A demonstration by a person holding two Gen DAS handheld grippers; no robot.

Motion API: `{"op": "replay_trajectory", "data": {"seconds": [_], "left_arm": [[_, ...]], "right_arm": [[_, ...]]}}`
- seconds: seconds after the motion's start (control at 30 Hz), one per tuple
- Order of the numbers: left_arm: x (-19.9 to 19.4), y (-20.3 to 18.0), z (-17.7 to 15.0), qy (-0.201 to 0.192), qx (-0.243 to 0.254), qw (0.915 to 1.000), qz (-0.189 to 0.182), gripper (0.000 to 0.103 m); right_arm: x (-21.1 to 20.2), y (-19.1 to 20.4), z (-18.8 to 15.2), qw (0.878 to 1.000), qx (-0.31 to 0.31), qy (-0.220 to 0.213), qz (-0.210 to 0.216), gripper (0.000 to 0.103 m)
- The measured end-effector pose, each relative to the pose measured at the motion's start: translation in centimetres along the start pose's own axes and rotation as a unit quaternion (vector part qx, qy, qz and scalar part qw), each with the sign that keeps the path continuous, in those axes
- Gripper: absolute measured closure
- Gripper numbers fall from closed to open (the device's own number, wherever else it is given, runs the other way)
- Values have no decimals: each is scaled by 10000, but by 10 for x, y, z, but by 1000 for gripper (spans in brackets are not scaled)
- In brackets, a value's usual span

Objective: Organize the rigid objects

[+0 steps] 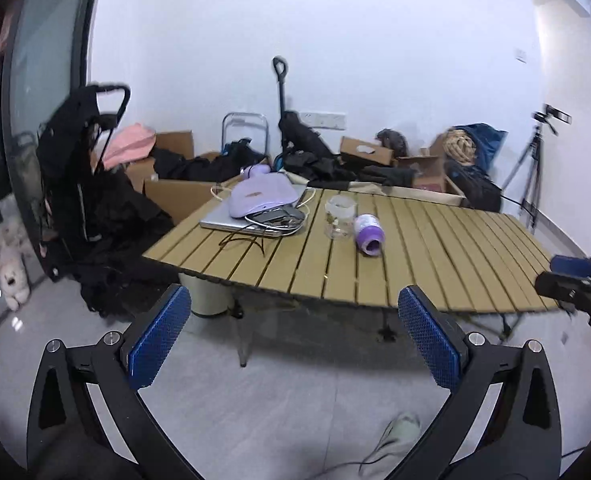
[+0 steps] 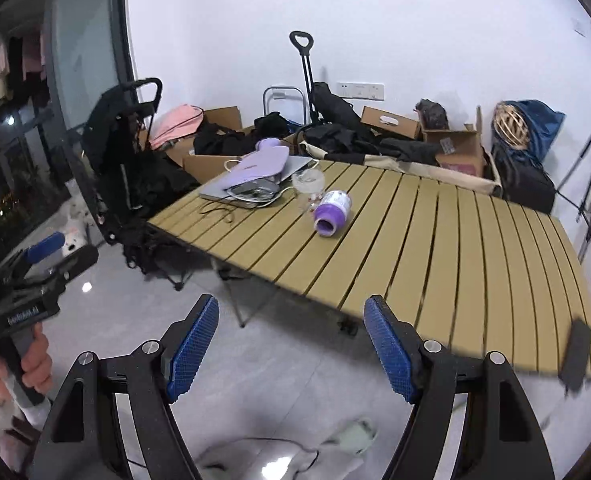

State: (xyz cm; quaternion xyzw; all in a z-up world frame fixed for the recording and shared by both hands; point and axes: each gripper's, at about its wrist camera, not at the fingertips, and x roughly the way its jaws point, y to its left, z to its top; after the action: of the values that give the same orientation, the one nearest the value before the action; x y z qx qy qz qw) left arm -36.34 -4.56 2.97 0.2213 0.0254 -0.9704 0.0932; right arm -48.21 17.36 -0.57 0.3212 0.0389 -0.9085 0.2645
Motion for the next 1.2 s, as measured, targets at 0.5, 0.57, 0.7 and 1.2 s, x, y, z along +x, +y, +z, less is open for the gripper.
{"op": "replay_trajectory", "data": {"seconds": [0.5, 0.57, 0.7, 1.2], "left_arm": [[-272, 23, -80, -787, 181, 9959, 402, 0], [-297, 33, -102, -794, 96, 9961, 377, 0], [-327, 45, -142, -881, 137, 9942, 608, 0], [-355, 44, -176, -935, -322, 9941, 449, 0]], "right_arm": [[-213, 110, -141, 9974, -470, -512, 209, 23], [-228, 120, -161, 9969, -471, -543, 305, 23], [-258, 145, -205, 9951, -486, -796, 335, 23], [-273, 208, -254, 9912, -539, -1169, 307, 23]]}}
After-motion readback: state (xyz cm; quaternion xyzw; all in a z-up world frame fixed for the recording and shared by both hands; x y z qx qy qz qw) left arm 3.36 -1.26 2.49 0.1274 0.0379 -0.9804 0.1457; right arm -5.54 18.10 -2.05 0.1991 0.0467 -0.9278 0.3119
